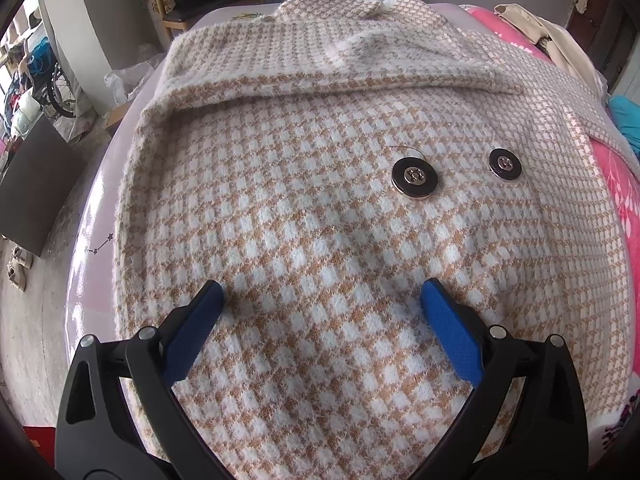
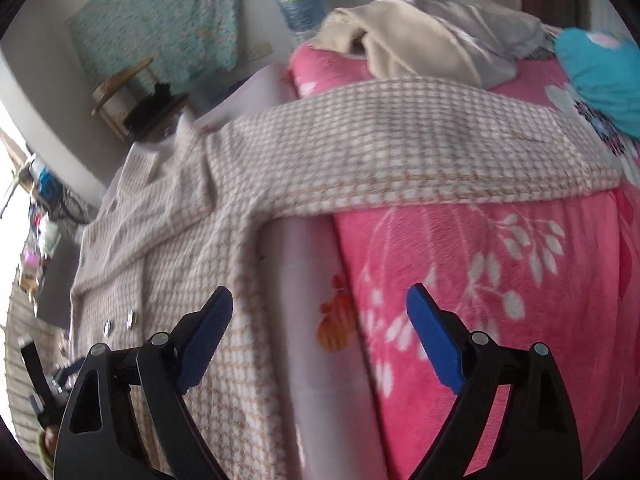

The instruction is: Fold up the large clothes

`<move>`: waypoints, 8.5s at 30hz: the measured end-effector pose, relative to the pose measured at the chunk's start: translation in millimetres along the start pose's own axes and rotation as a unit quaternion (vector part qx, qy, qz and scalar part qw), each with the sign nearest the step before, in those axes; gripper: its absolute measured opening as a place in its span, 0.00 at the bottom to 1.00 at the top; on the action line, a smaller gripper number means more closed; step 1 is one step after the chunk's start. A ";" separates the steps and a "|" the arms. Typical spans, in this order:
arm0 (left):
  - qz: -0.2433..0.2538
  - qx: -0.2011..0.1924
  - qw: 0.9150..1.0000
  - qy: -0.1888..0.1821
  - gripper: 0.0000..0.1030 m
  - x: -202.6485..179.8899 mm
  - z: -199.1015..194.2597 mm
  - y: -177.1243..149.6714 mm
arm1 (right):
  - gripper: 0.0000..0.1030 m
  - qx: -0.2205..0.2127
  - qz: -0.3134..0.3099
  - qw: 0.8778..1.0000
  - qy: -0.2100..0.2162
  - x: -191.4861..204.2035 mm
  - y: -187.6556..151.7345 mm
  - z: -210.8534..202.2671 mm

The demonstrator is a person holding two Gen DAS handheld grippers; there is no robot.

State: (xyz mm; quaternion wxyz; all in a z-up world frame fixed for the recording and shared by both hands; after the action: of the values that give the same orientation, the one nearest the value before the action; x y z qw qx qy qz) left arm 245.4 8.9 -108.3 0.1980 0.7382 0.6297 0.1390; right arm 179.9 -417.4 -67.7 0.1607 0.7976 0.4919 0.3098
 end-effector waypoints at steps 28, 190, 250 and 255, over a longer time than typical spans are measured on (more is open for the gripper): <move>-0.013 -0.107 0.993 -0.048 0.63 19.0 26.4 163.4 | 0.57 -0.098 0.429 0.898 -0.025 -258.5 64.0 4.3; 0.031 -0.011 0.999 0.001 0.89 18.2 -58.3 -109.4 | 0.91 0.097 -0.264 0.958 -0.047 123.9 -189.3 -5.8; 0.337 -0.059 0.938 -0.056 0.33 -101.0 -97.8 -187.5 | 0.54 -0.016 -0.499 0.866 0.027 140.9 -268.1 -65.2; 0.333 -0.060 0.939 -0.056 0.34 -101.1 -88.8 -183.9 | 0.54 -0.010 -0.538 0.841 0.056 155.5 -279.0 -60.9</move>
State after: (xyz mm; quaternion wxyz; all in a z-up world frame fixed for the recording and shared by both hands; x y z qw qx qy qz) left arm 27.1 -56.7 -111.4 0.2187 0.8992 0.3260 0.1931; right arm -0.6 -153.3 -125.9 0.2827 0.3870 0.8487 0.2237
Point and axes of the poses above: each gripper's, at about its wrist camera, not at the fingertips, and z roughly the way its jaws point, x to its left, y to its top, the point moved 2 cm from there along z, roughly the way its jaws point, and after that the axes turned 2 degrees about -y, right-handed, at the moved point
